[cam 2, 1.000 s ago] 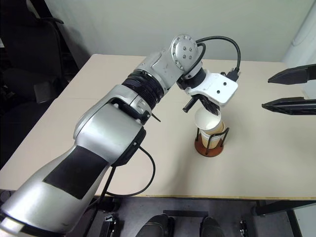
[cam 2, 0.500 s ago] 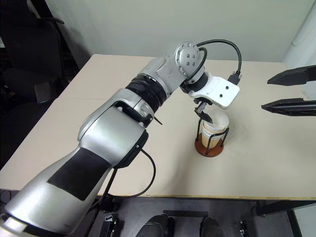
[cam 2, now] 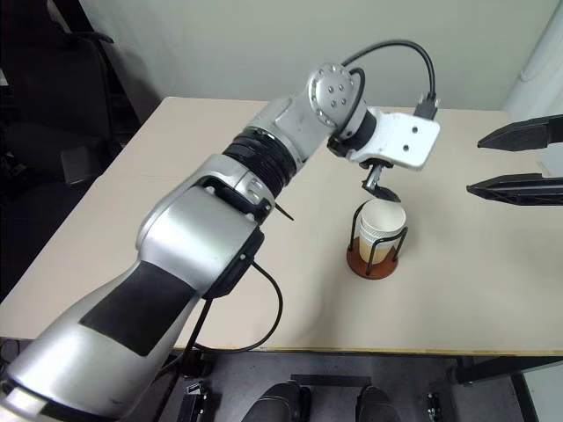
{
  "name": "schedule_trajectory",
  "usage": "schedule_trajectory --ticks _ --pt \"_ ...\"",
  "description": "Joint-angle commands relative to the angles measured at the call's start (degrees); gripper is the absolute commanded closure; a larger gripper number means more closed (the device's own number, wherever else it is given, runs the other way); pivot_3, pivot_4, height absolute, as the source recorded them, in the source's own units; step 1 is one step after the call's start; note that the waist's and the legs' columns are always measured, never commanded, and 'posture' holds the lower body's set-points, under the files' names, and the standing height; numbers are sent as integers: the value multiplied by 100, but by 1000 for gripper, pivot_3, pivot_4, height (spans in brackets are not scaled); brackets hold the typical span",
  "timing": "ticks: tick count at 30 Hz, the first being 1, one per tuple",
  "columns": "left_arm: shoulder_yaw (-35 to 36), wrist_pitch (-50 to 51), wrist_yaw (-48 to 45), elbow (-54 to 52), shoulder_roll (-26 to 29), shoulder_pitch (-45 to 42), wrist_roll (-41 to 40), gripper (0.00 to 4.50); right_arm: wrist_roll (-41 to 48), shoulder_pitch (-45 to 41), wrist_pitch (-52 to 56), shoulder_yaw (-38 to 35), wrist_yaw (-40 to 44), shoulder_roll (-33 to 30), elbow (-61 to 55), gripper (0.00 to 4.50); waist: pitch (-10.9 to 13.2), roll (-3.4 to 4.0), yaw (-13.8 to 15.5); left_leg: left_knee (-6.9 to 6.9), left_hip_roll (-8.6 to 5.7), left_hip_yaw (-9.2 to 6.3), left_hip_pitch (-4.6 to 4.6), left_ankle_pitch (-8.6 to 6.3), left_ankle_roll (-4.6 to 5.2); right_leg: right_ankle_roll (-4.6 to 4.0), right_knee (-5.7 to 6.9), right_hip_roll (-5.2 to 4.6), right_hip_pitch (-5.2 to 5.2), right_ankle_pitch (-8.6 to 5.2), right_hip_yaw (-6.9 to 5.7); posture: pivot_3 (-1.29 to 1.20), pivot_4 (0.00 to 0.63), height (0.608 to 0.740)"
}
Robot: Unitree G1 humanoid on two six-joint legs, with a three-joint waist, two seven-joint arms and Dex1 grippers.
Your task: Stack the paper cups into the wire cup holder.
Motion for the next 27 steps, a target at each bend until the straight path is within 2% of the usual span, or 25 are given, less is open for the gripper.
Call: schedule_trajectory --ticks 1,9,14,17,20,25,26,27 --pt "484 156 103 -43 331 -312 -416 34 -34 9 -92 -235 -35 -66 -18 1751 -1 1 -6 -1 0 1 1 0 0 -1 0 1 0 0 0 0 150 740" --pt "1400 634 -746 -253 1350 -11 -1348 34 -260 420 -323 -246 -64 171 33 1751 -4 6 -10 0 1 2 3 3 0 -4 -1 1 0 -2 2 0 150 740" --pt "1846 1522 -1230 -601 2096 450 -1913 34 -623 728 -689 -8 -200 503 345 1751 -6 9 -22 0 3 3 9 25 -5 -10 8 3 -1 -1 1 0 150 740" --pt "2086 2248 -1250 -983 2635 852 -2227 34 -847 888 -897 67 -322 757 610 1751 -6 11 -42 3 6 1 7 32 -7 -18 12 3 -6 7 2 0 150 740" --pt "2207 2690 -1184 -1436 2946 1183 -2446 34 -1056 921 -1108 168 -413 908 759 1751 -8 15 -54 -2 10 13 5 48 0 -21 19 -3 -15 14 4 0 150 740" --pt "2566 3335 -514 -2174 3478 1854 -2768 34 -1408 586 -1245 658 -947 1369 978 1751 -12 14 -67 -5 0 41 15 62 11 -30 27 12 -9 23 -16 0 150 740" --pt "2612 3544 -469 -2385 3583 2034 -2850 34 -1440 504 -1245 759 -1064 1518 987 1751 -11 12 -100 -3 8 34 17 64 14 -24 29 -13 -10 29 7 0 150 740" --pt "2634 3723 -438 -2610 3663 2202 -2924 34 -1471 426 -1244 842 -1147 1640 986 1751 -10 6 -149 -11 1 54 33 69 15 -21 30 9 -8 32 -9 0 150 740"
